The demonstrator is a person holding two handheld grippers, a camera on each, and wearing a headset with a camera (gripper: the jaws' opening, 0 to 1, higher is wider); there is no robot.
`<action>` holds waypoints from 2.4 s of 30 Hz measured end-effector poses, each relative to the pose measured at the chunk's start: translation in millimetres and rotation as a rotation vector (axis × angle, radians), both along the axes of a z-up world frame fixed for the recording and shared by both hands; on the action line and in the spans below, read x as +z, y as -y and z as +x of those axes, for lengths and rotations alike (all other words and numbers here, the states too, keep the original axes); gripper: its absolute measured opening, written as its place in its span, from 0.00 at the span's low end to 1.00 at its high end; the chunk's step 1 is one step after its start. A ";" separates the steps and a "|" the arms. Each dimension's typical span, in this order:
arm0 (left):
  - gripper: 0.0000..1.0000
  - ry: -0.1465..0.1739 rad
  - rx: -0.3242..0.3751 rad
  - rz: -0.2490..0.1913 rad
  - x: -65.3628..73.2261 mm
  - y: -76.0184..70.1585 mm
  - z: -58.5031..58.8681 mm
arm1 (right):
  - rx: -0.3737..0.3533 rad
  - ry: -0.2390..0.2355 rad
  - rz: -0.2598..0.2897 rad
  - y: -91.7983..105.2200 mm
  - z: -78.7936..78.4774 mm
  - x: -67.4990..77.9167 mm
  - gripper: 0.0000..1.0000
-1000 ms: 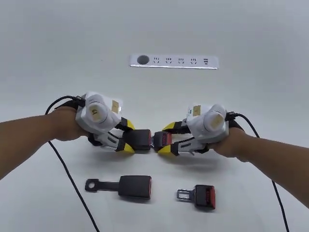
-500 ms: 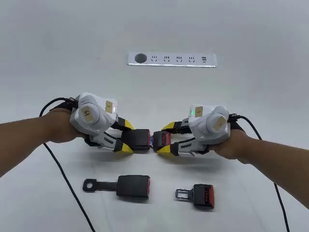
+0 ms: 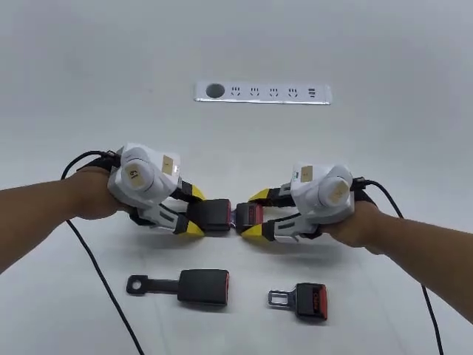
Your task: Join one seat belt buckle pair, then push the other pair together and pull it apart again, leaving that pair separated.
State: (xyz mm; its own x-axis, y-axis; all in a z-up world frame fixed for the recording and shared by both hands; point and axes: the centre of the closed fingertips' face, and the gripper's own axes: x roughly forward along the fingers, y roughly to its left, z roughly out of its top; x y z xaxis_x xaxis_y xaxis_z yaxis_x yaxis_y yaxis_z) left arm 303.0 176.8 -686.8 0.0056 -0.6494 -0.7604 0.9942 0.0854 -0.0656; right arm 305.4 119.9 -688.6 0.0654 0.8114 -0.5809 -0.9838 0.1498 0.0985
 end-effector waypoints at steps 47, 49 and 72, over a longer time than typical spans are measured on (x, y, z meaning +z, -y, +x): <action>0.83 0.030 0.548 -0.070 49.7 -26.7 16.8 | -0.542 0.031 0.019 49.9 13.1 40.8 0.74; 0.87 0.023 0.589 -0.094 56.0 -28.8 12.6 | -0.581 0.041 0.044 52.5 10.2 49.7 0.75; 0.97 0.083 0.757 -0.251 101.9 -57.7 -46.2 | -0.715 0.150 0.075 82.5 -33.2 91.6 0.90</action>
